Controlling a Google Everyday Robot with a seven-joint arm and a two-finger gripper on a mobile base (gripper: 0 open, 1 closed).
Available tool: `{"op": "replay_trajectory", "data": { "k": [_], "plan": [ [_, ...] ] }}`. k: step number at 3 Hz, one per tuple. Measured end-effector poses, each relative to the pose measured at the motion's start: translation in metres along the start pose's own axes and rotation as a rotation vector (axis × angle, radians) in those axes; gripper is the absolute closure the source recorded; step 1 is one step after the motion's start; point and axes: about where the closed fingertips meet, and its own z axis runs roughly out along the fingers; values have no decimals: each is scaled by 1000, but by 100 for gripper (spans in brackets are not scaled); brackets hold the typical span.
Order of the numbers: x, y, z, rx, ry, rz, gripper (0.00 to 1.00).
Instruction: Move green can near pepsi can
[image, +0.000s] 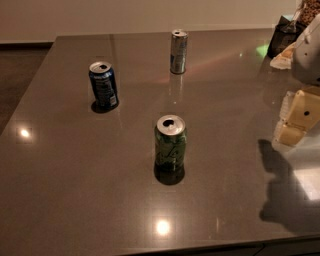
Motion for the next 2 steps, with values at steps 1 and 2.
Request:
{"op": "replay_trajectory", "data": {
  "k": [1,2],
  "plan": [
    [0,0,0,0,0,0,0],
    [-16,7,4,-23,-56,-36,0]
  ]
}}
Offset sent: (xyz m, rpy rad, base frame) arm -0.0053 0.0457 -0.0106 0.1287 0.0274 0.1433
